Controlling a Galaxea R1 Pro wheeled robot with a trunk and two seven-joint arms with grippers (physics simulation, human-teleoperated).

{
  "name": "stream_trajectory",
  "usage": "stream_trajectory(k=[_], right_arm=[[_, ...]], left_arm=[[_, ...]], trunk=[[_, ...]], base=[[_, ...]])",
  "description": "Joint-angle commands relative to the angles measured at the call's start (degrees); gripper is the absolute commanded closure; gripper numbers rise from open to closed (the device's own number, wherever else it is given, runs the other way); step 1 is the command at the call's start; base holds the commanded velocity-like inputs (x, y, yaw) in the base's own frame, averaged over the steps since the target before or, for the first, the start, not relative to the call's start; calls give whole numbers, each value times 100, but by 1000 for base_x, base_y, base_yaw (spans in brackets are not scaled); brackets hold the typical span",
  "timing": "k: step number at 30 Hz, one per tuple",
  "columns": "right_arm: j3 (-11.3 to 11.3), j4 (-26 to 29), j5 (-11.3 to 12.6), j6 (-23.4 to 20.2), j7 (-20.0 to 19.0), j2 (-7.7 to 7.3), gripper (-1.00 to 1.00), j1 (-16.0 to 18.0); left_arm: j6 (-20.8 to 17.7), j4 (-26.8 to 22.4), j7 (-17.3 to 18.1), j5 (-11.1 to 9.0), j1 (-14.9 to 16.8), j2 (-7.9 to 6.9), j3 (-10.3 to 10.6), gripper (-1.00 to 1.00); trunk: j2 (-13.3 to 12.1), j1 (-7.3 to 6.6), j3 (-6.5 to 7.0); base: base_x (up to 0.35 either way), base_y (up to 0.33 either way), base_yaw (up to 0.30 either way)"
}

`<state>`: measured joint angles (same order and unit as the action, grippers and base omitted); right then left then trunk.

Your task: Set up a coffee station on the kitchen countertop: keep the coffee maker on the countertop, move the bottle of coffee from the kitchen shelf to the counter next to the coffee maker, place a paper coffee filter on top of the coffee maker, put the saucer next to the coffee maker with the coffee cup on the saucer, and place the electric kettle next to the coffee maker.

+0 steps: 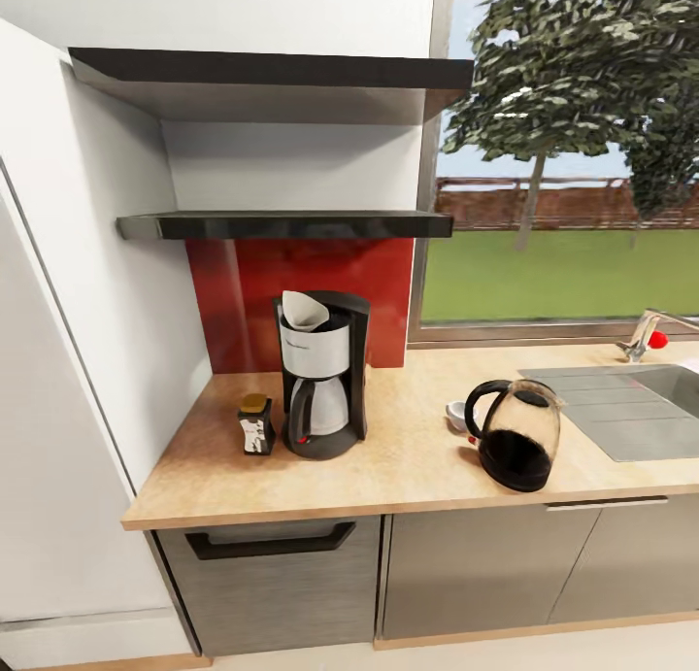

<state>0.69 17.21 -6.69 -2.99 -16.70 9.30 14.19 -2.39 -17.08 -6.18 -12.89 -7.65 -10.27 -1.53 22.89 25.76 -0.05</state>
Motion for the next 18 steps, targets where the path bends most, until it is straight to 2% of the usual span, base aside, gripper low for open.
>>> stream_trajectory(k=[1, 2, 3, 4, 7, 12, 14, 18], right_arm=[[175, 208, -69, -20, -195, 4, 100, -4], [582, 590, -65, -7, -519, 8, 100, -4], [810, 870, -63, 28, -678, 9, 100, -4], [903, 1041, -60, 74, -746, 10, 100, -4], [1026, 1464, -55, 193, -831, 10, 100, -4], [1107, 2114, -52, 255, -963, 30, 100, -4], [1222, 2401, -52, 250, -1161, 39, 100, -4], [1457, 2824, -47, 227, -1268, 70, 100, -4]], left_arm=[[-25, -15, -12, -29, -8, 1, -13, -100], [-22, -10, -13, -31, -8, 5, -13, -100], [-23, -8, -14, -41, -8, 6, -18, -100], [-24, -7, -14, -46, -8, 7, -19, -100], [-24, -6, -14, -58, -8, 7, -21, -100], [-24, -9, -15, -70, -8, 8, -20, -100], [-26, -8, -15, -70, -8, 8, -19, -100], [-25, -9, -15, -66, -8, 1, -20, -100]], trunk=[[3, 2, -1], [3, 2, -1], [3, 2, -1], [3, 2, -1], [3, 2, -1], [3, 2, -1], [3, 2, -1], [3, 2, -1]], base=[[0, 0, 0], [0, 0, 0], [0, 0, 0], [0, 0, 0], [0, 0, 0], [0, 0, 0], [0, 0, 0], [0, 0, 0]])
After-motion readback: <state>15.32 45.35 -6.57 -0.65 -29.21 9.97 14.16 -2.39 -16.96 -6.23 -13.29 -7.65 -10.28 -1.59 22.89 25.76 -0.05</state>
